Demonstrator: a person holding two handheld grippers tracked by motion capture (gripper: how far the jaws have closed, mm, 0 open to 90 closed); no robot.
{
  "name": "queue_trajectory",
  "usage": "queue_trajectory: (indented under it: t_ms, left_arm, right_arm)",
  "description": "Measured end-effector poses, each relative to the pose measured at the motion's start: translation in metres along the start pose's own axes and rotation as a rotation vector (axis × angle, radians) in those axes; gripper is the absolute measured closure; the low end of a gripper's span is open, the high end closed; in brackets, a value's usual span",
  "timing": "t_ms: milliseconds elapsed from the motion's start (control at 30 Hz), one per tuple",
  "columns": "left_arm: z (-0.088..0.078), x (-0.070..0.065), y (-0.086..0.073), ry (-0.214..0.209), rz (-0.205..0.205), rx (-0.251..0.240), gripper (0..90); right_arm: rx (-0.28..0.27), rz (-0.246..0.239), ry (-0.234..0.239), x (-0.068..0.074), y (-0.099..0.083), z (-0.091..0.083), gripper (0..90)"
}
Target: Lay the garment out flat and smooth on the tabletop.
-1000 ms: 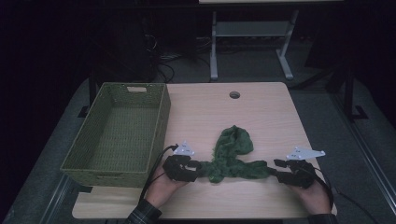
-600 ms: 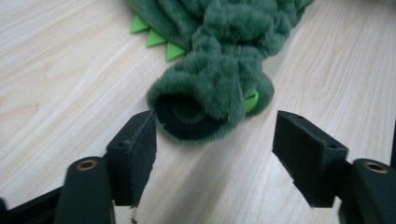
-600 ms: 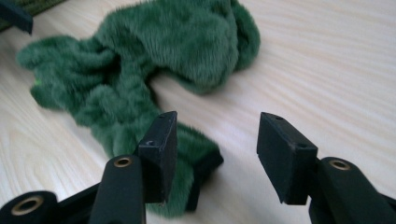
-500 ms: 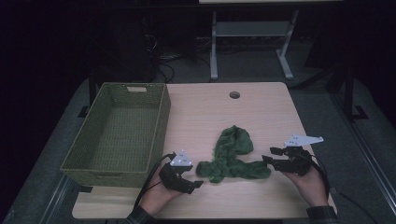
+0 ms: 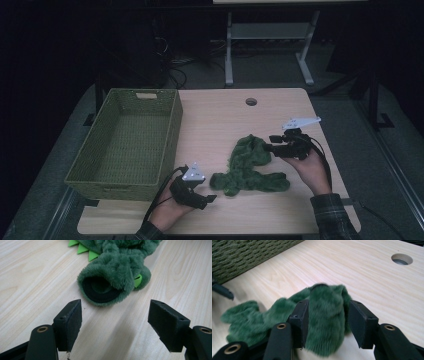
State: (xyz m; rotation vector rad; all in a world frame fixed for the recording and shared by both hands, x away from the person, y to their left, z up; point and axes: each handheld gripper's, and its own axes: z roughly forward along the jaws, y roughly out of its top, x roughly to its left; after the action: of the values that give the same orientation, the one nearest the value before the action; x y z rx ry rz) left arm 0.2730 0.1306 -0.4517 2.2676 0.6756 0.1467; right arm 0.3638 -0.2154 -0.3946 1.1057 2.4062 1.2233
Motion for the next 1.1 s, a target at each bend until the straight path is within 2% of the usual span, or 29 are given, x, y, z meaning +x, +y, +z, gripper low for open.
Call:
queue_trajectory:
  t_ms: [167, 267, 367, 400, 467, 500, 733, 867, 967, 1100]
  left_arm:
    - [0.0, -0.001, 0.003, 0.004, 0.003, -0.01, 26.9]
    - [0.0, -0.001, 0.004, 0.003, 0.003, -0.014, 26.9]
    - [0.0, -0.001, 0.005, 0.002, 0.009, -0.014, 27.0]
    - [-0.001, -0.001, 0.005, 0.002, 0.007, -0.016, 27.1]
    - [-0.001, -0.001, 0.005, 0.002, 0.006, -0.017, 27.1]
    - [-0.001, -0.001, 0.005, 0.002, 0.005, -0.018, 27.1]
    - [-0.001, 0.0, 0.006, 0.001, 0.017, -0.015, 27.8]
    - [-0.001, -0.001, 0.006, -0.001, 0.011, -0.022, 27.8]
    - [-0.001, 0.0, 0.006, -0.001, 0.015, -0.019, 27.9]
    - [-0.001, -0.001, 0.006, -0.005, 0.013, -0.02, 27.8]
  right_arm:
    - [0.021, 0.011, 0.017, -0.004, 0.007, 0.013, 52.8]
    - [0.033, 0.016, 0.045, -0.006, 0.008, 0.02, 55.2]
    - [0.049, 0.027, 0.068, -0.007, 0.01, 0.027, 66.8]
    - [0.047, 0.024, 0.081, -0.007, 0.01, 0.03, 75.7]
    - [0.036, 0.009, 0.081, -0.005, 0.012, 0.031, 87.3]
    - [0.031, 0.008, 0.082, -0.004, 0.013, 0.03, 88.7]
    - [-0.012, -0.031, 0.105, 0.003, 0.03, 0.029, 90.0]
    - [-0.041, -0.053, 0.127, 0.014, 0.046, 0.03, 90.0]
    - [-0.059, -0.078, 0.144, 0.024, 0.06, 0.033, 90.0]
    - [-0.056, -0.104, 0.159, 0.036, 0.075, 0.047, 90.0]
